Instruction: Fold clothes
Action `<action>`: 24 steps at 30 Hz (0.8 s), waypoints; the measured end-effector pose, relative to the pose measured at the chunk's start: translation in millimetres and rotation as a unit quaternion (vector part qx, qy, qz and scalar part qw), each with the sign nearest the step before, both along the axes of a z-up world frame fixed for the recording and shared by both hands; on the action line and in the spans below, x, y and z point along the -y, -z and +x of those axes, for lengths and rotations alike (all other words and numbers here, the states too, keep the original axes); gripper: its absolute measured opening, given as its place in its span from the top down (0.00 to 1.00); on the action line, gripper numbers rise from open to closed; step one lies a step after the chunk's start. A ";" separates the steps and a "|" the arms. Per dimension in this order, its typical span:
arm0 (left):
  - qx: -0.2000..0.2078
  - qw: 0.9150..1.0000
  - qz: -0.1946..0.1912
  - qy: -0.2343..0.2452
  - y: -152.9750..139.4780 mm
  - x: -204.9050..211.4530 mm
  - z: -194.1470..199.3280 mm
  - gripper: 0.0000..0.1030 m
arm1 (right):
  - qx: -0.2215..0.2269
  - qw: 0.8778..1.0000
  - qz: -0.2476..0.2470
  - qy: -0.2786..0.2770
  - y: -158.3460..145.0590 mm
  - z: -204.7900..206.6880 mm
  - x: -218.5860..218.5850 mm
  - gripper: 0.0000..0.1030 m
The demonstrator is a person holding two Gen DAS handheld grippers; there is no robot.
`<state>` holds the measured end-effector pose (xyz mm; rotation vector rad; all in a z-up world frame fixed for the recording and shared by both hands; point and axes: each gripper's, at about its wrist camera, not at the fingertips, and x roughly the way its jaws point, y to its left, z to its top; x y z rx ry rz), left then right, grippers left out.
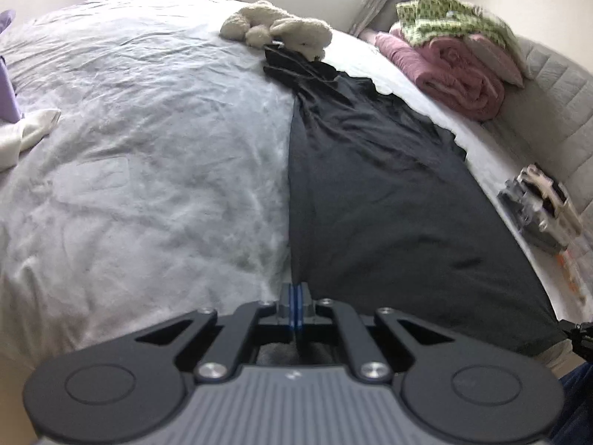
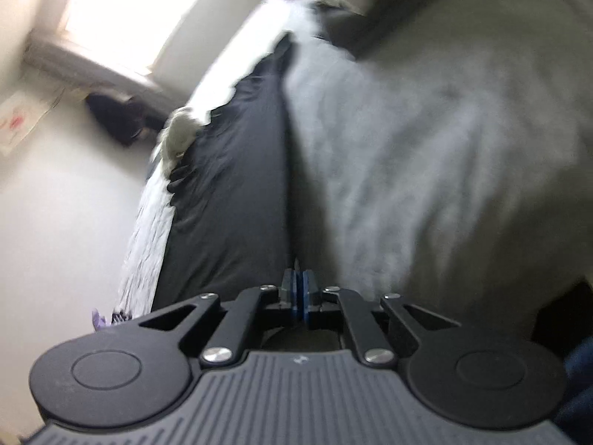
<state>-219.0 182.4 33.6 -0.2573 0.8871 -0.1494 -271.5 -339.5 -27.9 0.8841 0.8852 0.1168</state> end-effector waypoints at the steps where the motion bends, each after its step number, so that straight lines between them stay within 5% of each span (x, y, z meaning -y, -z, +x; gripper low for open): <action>1: -0.002 1.000 0.004 0.001 0.3 0.8 0.1 0.99 | -0.011 1.000 0.003 0.010 3.4 -1.3 1.9 0.96; 10: -0.011 1.000 0.027 0.003 3.6 6.3 1.8 0.98 | -0.028 0.995 0.054 0.084 9.2 -14.2 14.5 0.97; 17: -0.009 0.999 0.033 0.019 0.5 11.0 9.6 0.93 | -0.029 0.999 -0.004 0.046 -0.2 -0.1 0.9 0.90; 21: 0.020 0.998 0.034 0.039 -14.3 23.2 36.2 0.68 | 0.015 0.997 -0.069 0.001 -20.4 22.6 -11.1 0.74; 22: 0.028 0.998 0.034 0.045 -18.0 26.2 42.8 0.68 | 0.027 0.996 -0.087 -0.012 -26.1 29.0 -14.6 0.65; 24: 0.042 0.997 0.034 0.055 -25.4 32.3 56.1 0.68 | 0.052 0.990 -0.123 -0.037 -37.3 41.8 -21.8 0.64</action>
